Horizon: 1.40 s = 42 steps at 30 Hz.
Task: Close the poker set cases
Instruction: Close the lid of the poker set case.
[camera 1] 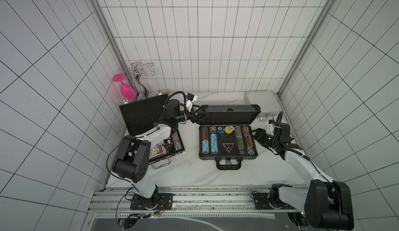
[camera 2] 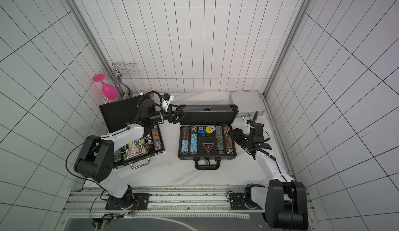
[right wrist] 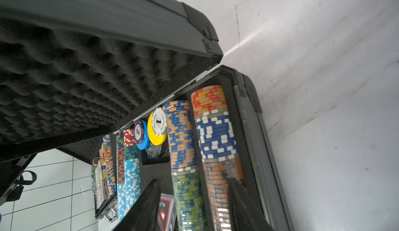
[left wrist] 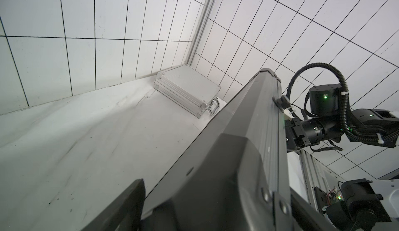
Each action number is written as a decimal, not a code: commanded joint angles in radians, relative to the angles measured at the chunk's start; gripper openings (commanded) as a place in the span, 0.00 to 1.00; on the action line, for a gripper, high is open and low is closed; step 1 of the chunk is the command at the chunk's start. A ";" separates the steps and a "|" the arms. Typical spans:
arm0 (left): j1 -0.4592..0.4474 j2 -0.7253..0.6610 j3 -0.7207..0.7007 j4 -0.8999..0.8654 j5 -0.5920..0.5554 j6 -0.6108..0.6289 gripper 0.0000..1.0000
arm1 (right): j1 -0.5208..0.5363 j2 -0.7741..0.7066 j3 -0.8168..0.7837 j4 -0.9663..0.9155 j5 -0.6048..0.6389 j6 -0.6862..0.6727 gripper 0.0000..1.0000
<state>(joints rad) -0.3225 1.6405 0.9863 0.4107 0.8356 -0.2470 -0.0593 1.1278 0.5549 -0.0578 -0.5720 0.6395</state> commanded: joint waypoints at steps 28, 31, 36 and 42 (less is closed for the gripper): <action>-0.084 -0.315 -0.290 -0.415 -0.185 -0.138 0.92 | -0.064 0.028 -0.144 0.227 -0.132 0.013 0.51; -0.087 -0.357 -0.307 -0.519 -0.192 -0.152 0.92 | -0.066 0.010 -0.156 0.215 -0.115 0.011 0.51; -0.090 -0.427 -0.297 -0.692 -0.214 -0.202 0.92 | -0.070 0.023 -0.155 0.187 -0.083 0.014 0.52; -0.085 -0.424 -0.198 -0.913 -0.268 -0.218 0.92 | -0.083 0.058 -0.129 0.081 0.027 0.013 0.52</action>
<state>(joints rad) -0.4107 1.2270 0.7280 -0.3584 0.6220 -0.4442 -0.1291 1.1774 0.4423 0.0845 -0.6136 0.6506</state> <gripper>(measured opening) 0.918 0.523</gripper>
